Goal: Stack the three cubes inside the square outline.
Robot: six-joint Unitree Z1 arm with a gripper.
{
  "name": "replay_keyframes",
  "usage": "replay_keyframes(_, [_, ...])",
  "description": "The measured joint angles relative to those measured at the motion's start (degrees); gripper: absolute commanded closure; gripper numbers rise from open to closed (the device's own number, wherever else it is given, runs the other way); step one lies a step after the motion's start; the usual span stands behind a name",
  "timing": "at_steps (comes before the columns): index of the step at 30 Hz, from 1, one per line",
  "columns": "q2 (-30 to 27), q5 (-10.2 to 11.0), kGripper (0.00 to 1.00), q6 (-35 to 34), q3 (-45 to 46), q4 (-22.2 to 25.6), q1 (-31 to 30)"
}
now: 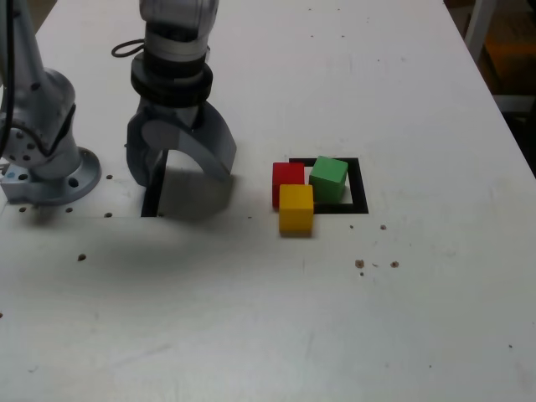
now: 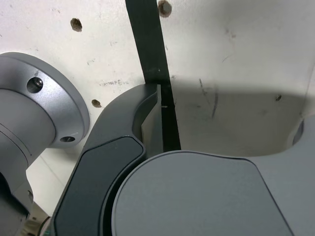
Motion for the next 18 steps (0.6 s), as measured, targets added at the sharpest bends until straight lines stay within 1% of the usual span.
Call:
replay_keyframes(4, [-1.8,1.11,0.02,-1.12,-2.95,1.59,1.47])
replay_keyframes(5, [-1.97,1.84,0.03,-1.7,-3.85,2.34,1.67])
replay_keyframes(7, [-2.2,4.0,0.04,-3.27,-6.9,4.45,1.81])
replay_keyframes(10, [-2.3,6.22,0.04,-4.81,-10.17,6.94,1.61])
replay_keyframes(12, [-2.11,7.53,0.04,-5.27,-13.03,10.3,1.29])
replay_keyframes(14, [-1.6,7.89,0.04,-5.28,-14.85,11.19,1.24])
replay_keyframes(18, [1.52,8.01,0.04,-5.6,-19.39,13.03,0.44])
